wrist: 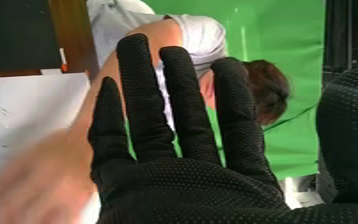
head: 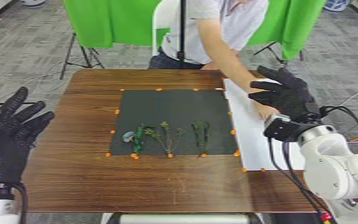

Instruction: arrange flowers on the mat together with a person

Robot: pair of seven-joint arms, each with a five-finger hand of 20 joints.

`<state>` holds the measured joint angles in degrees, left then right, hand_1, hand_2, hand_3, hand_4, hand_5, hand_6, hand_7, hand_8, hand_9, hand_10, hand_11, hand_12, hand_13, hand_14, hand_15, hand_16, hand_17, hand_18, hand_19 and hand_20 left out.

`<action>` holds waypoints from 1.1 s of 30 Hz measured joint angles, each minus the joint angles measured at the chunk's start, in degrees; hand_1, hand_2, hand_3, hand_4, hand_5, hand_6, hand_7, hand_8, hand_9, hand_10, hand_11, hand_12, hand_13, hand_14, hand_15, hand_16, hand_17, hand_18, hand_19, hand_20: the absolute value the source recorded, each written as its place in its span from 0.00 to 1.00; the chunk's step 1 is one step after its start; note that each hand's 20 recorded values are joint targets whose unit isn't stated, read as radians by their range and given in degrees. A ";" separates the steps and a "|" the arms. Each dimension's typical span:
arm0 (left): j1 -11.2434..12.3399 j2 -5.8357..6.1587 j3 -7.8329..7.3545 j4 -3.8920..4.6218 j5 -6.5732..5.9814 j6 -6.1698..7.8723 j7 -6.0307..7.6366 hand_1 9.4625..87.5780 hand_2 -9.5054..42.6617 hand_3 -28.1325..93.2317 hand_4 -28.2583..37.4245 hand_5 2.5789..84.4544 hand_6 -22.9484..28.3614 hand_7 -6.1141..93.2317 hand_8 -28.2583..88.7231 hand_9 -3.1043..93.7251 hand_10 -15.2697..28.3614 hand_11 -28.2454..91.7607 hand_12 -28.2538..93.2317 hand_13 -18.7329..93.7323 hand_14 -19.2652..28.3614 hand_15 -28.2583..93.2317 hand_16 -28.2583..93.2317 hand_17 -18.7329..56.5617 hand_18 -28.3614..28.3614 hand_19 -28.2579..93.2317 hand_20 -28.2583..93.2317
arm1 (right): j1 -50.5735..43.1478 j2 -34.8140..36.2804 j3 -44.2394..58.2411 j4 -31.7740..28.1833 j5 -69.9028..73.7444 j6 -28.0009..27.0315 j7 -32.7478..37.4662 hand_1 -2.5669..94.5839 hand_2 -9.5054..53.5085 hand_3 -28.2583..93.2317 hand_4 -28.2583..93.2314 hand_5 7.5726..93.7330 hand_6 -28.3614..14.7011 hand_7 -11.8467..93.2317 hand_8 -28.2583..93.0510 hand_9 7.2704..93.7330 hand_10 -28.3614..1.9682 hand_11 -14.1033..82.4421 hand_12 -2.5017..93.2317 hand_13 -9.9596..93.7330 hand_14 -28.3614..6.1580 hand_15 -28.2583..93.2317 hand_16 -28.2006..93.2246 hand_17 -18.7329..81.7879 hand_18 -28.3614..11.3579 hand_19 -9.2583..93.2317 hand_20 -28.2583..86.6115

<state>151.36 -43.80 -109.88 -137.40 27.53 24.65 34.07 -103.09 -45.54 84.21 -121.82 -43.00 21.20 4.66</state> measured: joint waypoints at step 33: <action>-1.66 -3.45 -0.04 -0.44 3.76 -1.00 -4.41 0.15 0.32 0.84 0.02 0.36 0.53 0.18 0.17 0.35 0.71 0.40 0.34 0.36 0.86 0.63 0.19 0.13 0.84 0.57 0.40 | -0.81 -0.81 0.59 0.02 -0.10 -0.09 0.60 0.23 0.16 0.83 0.01 0.50 0.70 0.23 0.14 0.55 0.42 0.29 0.18 0.52 0.27 0.63 0.32 0.22 0.18 0.60 0.41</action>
<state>149.70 -47.25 -109.92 -137.84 31.28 23.65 29.66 -103.90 -46.35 84.81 -121.80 -43.09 21.11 5.26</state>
